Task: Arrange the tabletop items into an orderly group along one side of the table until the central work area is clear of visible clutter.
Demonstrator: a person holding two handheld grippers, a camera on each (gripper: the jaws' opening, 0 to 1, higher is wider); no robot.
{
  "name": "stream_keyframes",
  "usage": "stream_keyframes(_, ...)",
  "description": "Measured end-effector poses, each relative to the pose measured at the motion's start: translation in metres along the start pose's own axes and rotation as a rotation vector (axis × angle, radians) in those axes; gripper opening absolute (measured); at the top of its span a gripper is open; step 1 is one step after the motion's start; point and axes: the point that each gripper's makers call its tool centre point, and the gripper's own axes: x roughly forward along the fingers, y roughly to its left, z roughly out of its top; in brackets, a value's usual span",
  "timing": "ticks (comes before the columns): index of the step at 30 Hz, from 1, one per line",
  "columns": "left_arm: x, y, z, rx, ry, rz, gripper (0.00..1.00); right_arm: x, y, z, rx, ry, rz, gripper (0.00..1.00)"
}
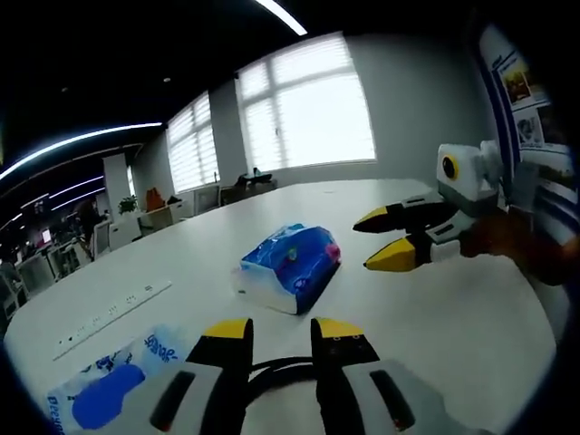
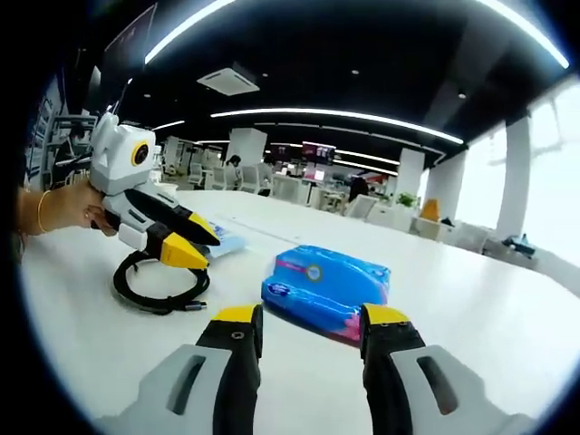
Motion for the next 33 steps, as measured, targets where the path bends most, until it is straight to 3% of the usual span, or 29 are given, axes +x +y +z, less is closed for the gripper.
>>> stream_keyframes(8,0.006,0.003,0.002,-0.055,-0.015,0.016,0.24,0.006,-0.011,-0.002,0.002,0.0,-0.013,0.37)
stream_keyframes(27,0.022,0.01,0.002,-0.058,-0.003,0.026,0.23,0.016,-0.041,0.01,-0.01,-0.011,-0.061,0.32)
stream_keyframes(33,0.026,0.011,0.001,-0.068,-0.004,0.025,0.23,0.02,-0.049,0.002,0.024,0.005,-0.083,0.32)
